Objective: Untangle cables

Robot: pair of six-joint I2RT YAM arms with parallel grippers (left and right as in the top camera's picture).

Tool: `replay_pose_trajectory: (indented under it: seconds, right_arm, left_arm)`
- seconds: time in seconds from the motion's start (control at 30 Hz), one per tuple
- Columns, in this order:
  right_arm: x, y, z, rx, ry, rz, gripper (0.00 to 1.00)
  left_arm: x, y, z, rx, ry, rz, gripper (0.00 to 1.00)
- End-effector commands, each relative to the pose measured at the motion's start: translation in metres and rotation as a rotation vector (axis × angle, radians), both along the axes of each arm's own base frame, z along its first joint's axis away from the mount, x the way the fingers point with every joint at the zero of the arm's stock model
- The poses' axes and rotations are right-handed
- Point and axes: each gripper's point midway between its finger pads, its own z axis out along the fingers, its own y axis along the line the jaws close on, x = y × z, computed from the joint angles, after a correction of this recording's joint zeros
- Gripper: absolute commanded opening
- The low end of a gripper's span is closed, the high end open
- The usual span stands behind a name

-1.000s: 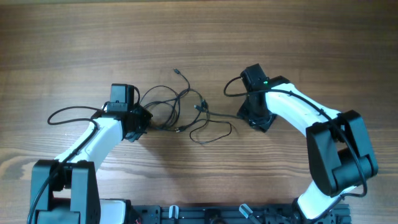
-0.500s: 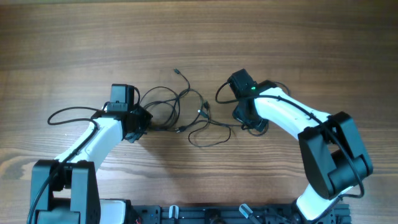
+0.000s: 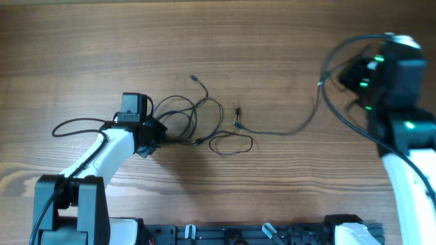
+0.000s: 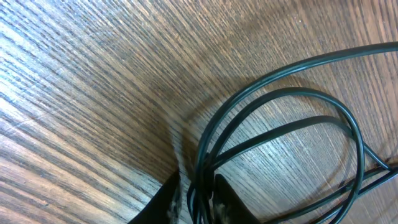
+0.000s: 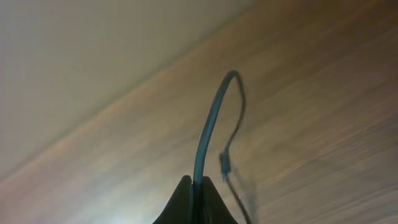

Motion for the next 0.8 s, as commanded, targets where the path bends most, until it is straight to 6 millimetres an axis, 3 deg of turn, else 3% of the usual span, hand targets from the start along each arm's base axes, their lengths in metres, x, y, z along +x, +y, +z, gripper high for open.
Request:
replay_pose_trajectory:
  seconds: [0.0,0.03,0.13,0.2,0.33,0.4,0.5,0.6,0.7,0.77]
  right_arm:
    - [-0.009,-0.018,0.006,-0.051,0.003,-0.022,0.04]
    - [-0.01,-0.015,-0.003,-0.041,0.037,0.0,0.04]
    - [-0.003,0.022,-0.042,0.018,0.143,0.222,0.05]
    - [-0.002,0.047,-0.086,0.075,0.271,0.339,0.07]
    - [-0.007,0.077,-0.173,0.111,0.565,0.412,0.08]
    - [-0.012,0.087,-0.207,0.119,0.677,0.43,0.09]
    - [-0.024,0.089,-0.253,0.138,0.837,0.421,0.27]
    - [-0.035,0.081,-0.28,0.129,0.94,0.367,0.39]
    - [-0.048,0.064,-0.292,0.082,1.025,0.253,0.47]
    - [-0.053,0.059,-0.292,0.06,1.047,0.235,0.59]
  left_arm:
    - [-0.002,0.0,0.002,0.012,-0.01,-0.022,0.2]
    - [-0.002,0.0,0.002,0.012,-0.01,-0.022,0.2]
    - [-0.001,0.0,0.002,0.012,-0.01,-0.022,0.2]
    - [-0.002,0.0,0.002,0.012,-0.01,-0.022,0.2]
    - [-0.002,0.0,0.002,0.012,-0.01,-0.022,0.21]
    - [-0.002,0.0,0.002,0.012,-0.01,-0.022,0.21]
    - [-0.002,0.0,0.002,0.012,-0.009,-0.022,0.21]
    - [-0.002,0.0,0.002,0.012,-0.01,-0.022,0.23]
    - [-0.002,0.0,0.002,0.012,-0.01,-0.022,0.24]
    - [-0.001,0.001,0.002,0.017,-0.01,-0.021,0.24]
